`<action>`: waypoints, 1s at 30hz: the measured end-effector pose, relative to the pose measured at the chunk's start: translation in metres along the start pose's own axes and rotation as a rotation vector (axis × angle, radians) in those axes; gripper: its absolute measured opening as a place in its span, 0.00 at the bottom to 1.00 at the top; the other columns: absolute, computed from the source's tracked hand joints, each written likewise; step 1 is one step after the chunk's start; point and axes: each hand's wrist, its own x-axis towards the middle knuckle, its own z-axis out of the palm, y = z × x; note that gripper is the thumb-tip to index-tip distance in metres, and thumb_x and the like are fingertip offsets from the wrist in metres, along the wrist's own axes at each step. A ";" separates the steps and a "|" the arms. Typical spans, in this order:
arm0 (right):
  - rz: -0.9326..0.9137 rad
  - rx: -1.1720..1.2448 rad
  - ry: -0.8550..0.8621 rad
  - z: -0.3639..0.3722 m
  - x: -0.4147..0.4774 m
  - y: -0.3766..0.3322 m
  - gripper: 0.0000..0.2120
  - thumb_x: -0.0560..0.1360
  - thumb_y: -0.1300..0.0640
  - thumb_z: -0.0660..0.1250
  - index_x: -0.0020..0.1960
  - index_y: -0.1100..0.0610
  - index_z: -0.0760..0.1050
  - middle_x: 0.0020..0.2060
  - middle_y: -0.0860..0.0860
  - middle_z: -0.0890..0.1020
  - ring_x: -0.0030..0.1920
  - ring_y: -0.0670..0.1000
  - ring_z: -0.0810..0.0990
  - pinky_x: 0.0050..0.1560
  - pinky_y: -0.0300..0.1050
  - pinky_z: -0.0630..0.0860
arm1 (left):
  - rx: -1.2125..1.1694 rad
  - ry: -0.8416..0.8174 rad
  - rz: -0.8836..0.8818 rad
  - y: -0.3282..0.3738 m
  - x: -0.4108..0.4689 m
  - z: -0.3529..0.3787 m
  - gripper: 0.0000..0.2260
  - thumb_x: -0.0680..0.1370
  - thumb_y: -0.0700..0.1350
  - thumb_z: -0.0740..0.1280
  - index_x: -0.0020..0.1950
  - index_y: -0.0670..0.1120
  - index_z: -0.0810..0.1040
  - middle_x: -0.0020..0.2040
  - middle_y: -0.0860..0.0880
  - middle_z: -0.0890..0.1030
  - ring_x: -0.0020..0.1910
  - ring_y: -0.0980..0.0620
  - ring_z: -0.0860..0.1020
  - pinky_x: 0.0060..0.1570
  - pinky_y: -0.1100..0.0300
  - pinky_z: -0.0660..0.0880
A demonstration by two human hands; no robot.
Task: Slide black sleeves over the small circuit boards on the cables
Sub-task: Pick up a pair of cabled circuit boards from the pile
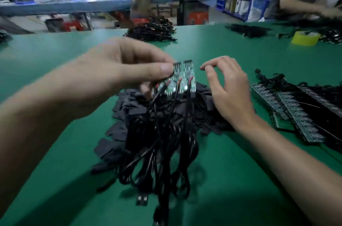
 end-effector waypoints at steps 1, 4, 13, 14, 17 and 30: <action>0.013 0.046 -0.068 -0.003 0.003 -0.011 0.12 0.84 0.55 0.60 0.51 0.58 0.81 0.47 0.50 0.83 0.52 0.50 0.79 0.57 0.51 0.74 | -0.059 -0.007 -0.049 -0.006 -0.007 0.003 0.07 0.71 0.50 0.78 0.46 0.50 0.87 0.37 0.52 0.84 0.34 0.59 0.79 0.36 0.66 0.77; 0.281 0.501 -0.432 -0.011 0.013 -0.043 0.25 0.82 0.40 0.53 0.45 0.54 0.82 0.40 0.51 0.85 0.43 0.48 0.83 0.45 0.47 0.79 | -0.157 0.068 -0.151 -0.038 -0.019 0.020 0.08 0.68 0.48 0.76 0.45 0.47 0.88 0.32 0.49 0.80 0.28 0.58 0.75 0.31 0.68 0.76; 0.617 0.750 -0.706 0.009 -0.022 -0.056 0.08 0.80 0.56 0.69 0.49 0.62 0.79 0.38 0.58 0.86 0.34 0.51 0.82 0.33 0.41 0.80 | -0.385 0.359 -0.237 -0.095 -0.027 0.052 0.11 0.73 0.48 0.73 0.52 0.44 0.85 0.42 0.39 0.86 0.34 0.55 0.81 0.36 0.67 0.78; 0.637 0.776 -0.664 0.011 -0.025 -0.053 0.07 0.80 0.57 0.69 0.48 0.61 0.80 0.39 0.58 0.86 0.35 0.52 0.83 0.33 0.40 0.80 | -0.386 0.349 -0.236 -0.098 -0.029 0.053 0.11 0.72 0.49 0.74 0.50 0.45 0.85 0.41 0.42 0.86 0.35 0.55 0.82 0.36 0.67 0.78; 0.626 0.773 -0.623 0.014 -0.039 -0.049 0.06 0.79 0.55 0.70 0.45 0.55 0.83 0.39 0.57 0.86 0.38 0.54 0.84 0.35 0.43 0.81 | -0.304 0.286 -0.195 -0.108 -0.036 0.055 0.11 0.70 0.52 0.74 0.46 0.47 0.87 0.38 0.45 0.86 0.35 0.56 0.83 0.36 0.68 0.77; 0.484 0.662 -0.613 0.017 -0.056 -0.049 0.08 0.72 0.48 0.77 0.47 0.51 0.86 0.42 0.50 0.88 0.41 0.48 0.86 0.43 0.39 0.81 | -0.237 0.339 -0.127 -0.114 -0.048 0.058 0.07 0.69 0.53 0.75 0.43 0.52 0.87 0.36 0.48 0.86 0.33 0.55 0.82 0.34 0.62 0.78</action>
